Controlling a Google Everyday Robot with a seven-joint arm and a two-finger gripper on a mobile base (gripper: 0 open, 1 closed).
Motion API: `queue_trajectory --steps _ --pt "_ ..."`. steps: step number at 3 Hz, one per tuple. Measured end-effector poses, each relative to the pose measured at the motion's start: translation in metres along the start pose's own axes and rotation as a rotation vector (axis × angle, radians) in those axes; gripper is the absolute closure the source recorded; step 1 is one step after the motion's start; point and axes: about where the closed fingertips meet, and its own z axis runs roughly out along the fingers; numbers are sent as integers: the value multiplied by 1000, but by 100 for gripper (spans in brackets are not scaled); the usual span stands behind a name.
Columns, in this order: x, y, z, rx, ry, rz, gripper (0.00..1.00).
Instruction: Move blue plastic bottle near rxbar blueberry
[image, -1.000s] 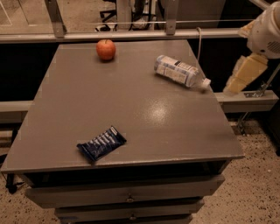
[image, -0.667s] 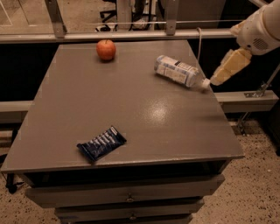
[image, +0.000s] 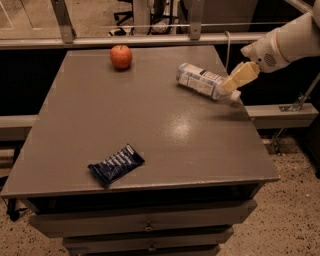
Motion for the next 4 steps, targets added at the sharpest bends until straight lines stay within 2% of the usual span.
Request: queue_trajectory --steps 1,2,3,4 --pt "3 0 26 -33 -44 31 0" --pt "9 0 46 -50 -61 48 0" --pt "13 2 57 -66 -63 55 18" --pt "9 10 60 -95 -62 50 41"
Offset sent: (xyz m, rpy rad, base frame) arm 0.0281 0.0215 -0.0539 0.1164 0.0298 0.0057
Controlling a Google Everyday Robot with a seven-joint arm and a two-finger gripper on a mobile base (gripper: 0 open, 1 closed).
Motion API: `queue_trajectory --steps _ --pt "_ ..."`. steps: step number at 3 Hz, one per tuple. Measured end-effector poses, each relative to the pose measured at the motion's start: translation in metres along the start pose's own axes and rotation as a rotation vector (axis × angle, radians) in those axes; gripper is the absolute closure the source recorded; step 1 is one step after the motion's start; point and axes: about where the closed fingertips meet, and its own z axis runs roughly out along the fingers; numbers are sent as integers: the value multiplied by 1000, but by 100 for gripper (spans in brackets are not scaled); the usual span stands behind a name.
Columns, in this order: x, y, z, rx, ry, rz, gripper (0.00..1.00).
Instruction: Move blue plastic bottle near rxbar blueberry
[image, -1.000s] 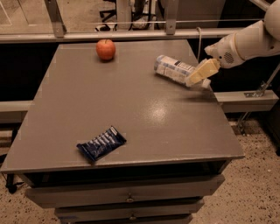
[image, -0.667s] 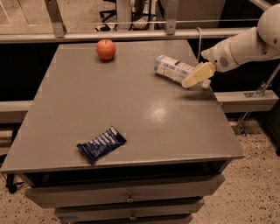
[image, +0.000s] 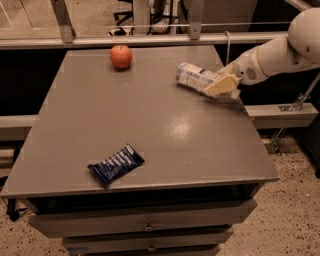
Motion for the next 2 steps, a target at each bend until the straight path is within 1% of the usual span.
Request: queue_trajectory --steps 1,2 --pt "-5 22 6 -74 13 -13 64" --pt "-17 56 6 -195 20 -45 87"
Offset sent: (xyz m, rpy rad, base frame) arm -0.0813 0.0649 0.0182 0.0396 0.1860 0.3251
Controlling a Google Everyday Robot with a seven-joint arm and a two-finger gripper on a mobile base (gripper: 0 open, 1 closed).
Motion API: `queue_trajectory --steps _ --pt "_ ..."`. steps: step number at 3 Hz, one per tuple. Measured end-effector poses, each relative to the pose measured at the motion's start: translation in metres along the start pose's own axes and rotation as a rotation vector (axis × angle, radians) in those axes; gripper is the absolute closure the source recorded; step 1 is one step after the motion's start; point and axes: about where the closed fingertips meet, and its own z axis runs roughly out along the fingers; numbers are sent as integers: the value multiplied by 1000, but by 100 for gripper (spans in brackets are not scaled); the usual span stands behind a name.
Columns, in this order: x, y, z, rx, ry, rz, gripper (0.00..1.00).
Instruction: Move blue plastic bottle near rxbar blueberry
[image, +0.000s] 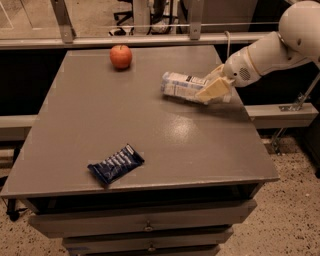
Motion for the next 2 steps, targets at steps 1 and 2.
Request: queue_trajectory --steps 1,2 --pt "-13 48 0 -124 11 -68 100" --pt "-25 97 6 -186 34 -178 100"
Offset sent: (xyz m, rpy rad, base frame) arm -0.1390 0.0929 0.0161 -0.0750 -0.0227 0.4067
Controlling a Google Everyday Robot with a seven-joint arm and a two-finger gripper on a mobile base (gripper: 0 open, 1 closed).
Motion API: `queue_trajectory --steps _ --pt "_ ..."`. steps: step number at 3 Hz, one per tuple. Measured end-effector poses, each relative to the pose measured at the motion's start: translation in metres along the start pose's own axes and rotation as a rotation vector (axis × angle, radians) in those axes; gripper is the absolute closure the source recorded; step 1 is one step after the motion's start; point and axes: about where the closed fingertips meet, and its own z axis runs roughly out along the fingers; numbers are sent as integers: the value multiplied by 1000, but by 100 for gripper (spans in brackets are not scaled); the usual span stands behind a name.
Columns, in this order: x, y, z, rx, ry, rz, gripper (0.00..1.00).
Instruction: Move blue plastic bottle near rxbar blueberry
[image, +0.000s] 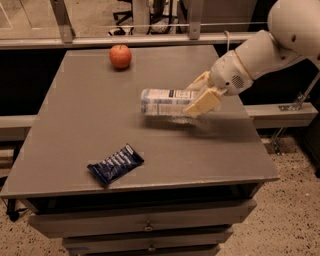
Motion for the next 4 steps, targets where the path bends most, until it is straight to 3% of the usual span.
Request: queue_trajectory --steps 2,3,4 --pt "-21 65 53 -36 49 -148 100" --pt "-29 80 73 -38 52 -185 100" --pt "-36 88 88 -40 56 -211 82"
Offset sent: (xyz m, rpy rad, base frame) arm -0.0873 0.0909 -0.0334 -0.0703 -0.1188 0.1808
